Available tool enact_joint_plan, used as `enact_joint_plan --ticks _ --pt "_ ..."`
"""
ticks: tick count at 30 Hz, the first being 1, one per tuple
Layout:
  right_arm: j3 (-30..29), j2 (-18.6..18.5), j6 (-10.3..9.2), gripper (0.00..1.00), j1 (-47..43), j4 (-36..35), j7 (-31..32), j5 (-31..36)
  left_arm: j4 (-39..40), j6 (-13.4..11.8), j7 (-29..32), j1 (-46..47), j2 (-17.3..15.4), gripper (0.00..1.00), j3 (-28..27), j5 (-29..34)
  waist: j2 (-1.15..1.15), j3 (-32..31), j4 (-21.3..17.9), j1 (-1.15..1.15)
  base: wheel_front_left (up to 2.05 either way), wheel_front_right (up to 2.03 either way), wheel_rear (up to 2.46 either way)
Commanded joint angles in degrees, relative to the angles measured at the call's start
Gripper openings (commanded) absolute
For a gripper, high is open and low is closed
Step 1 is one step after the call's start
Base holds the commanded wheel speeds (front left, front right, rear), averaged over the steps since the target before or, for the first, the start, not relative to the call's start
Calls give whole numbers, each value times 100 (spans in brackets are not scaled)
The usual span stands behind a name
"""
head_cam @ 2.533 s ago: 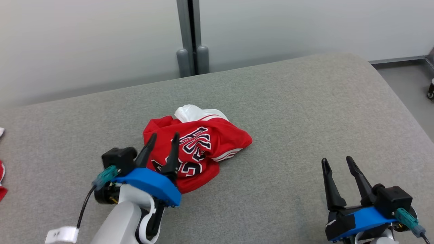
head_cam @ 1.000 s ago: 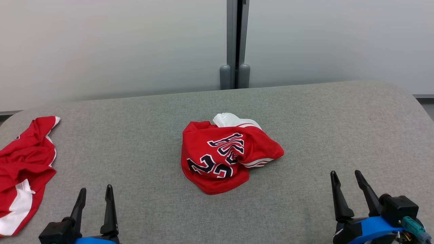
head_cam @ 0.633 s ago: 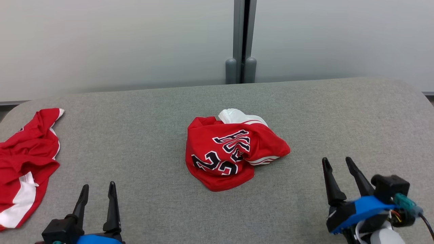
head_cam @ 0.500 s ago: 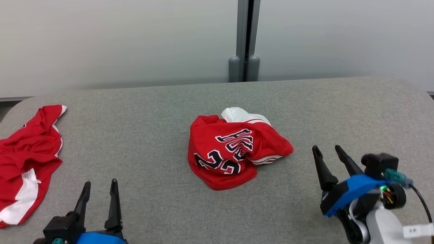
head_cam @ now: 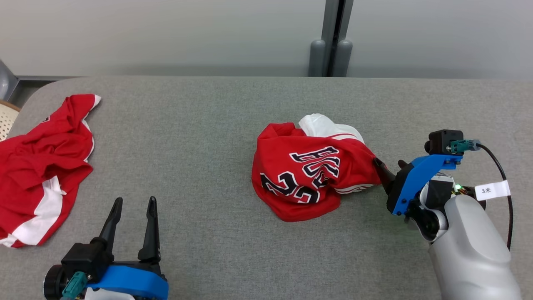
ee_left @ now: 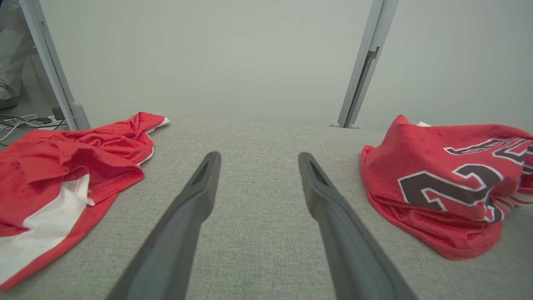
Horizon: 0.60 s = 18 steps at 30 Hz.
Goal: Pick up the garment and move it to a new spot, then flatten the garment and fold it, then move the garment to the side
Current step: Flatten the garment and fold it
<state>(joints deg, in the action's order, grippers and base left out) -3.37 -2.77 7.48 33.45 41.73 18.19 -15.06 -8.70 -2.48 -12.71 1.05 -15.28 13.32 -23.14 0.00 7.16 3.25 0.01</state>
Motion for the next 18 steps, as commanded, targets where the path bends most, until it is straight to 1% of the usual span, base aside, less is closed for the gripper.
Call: enact_joint_plan --ticks 1,5,9,11,12,15,18 --pt "6 -18 3 100 207 266 4 38 23 23 -5 141 -26 100 24 43 0 174 143 -1 0 0 0" --pt "20 -21 3 100 469 928 -33 137 22 46 -22 276 -24 100 85 69 0 333 236 -1 0 0 0" --pt "157 -11 3 100 591 1456 -12 259 -4 69 -45 416 37 100 123 48 0 417 308 -1 0 0 0" --pt "262 4 3 28 606 1621 -55 253 -37 76 -53 468 55 100 138 41 0 425 322 -1 0 0 0" --pt "342 10 4 0 627 1679 -70 216 -56 79 -48 495 60 100 149 39 0 421 325 -1 0 0 0" --pt "548 0 3 0 726 1655 -284 91 -125 78 -64 515 61 100 146 27 0 364 293 -1 0 0 0" --pt "647 -8 3 0 862 1469 -573 138 -183 68 -89 459 62 100 146 3 0 250 246 -1 0 0 0"
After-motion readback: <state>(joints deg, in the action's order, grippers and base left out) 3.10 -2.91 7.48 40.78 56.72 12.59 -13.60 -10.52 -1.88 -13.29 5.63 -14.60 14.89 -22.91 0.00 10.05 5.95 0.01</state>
